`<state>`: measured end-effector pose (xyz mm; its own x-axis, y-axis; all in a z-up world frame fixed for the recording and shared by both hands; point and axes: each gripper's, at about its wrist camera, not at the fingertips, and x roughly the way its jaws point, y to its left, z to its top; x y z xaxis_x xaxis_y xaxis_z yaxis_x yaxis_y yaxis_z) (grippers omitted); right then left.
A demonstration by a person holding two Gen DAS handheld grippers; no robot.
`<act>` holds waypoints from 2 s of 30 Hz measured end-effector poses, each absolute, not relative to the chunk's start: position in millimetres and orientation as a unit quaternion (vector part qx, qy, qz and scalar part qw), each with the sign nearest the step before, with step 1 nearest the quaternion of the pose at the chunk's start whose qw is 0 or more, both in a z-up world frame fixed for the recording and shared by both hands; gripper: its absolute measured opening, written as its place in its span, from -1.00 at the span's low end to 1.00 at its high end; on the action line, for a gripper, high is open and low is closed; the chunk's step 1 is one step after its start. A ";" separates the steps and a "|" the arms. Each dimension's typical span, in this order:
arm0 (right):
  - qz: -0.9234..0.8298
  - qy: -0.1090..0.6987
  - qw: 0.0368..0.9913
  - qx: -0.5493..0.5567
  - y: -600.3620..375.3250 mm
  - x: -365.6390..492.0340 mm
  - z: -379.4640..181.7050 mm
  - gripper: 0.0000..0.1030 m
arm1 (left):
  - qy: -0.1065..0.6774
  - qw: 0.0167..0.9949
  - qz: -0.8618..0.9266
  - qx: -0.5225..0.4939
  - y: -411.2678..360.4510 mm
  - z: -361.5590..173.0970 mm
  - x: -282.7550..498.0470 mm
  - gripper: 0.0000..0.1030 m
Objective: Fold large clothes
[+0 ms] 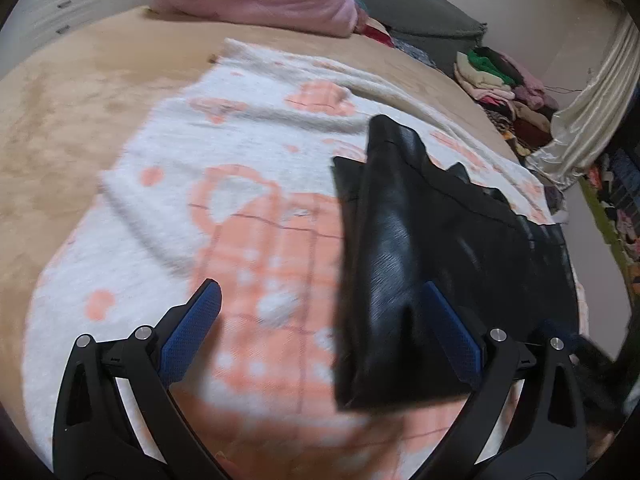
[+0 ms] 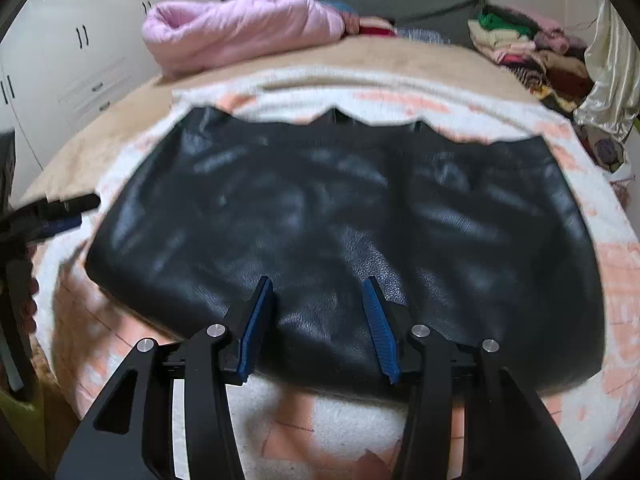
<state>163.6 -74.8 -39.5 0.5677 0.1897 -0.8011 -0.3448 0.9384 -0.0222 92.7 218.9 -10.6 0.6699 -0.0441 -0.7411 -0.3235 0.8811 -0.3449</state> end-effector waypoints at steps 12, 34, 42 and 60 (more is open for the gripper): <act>0.163 0.473 0.864 -0.060 -82.2 178.2 -65.1 -0.11 | 0.476 0.847 0.003 -0.238 213.0 -36.4 192.0 0.81; 0.079 0.501 0.861 -0.041 -68.5 331.8 -70.6 -0.40 | 0.415 0.869 -0.074 -0.260 210.1 -23.4 198.6 -0.26; 0.103 0.478 0.872 -0.034 -68.9 302.3 -43.3 -0.37 | 0.409 0.871 -0.083 -0.260 208.4 -18.0 199.3 -0.29; 0.290 0.332 0.869 -0.226 15.5 134.1 -29.3 0.62 | 0.409 0.868 -0.100 -0.264 211.6 -15.7 198.3 -0.31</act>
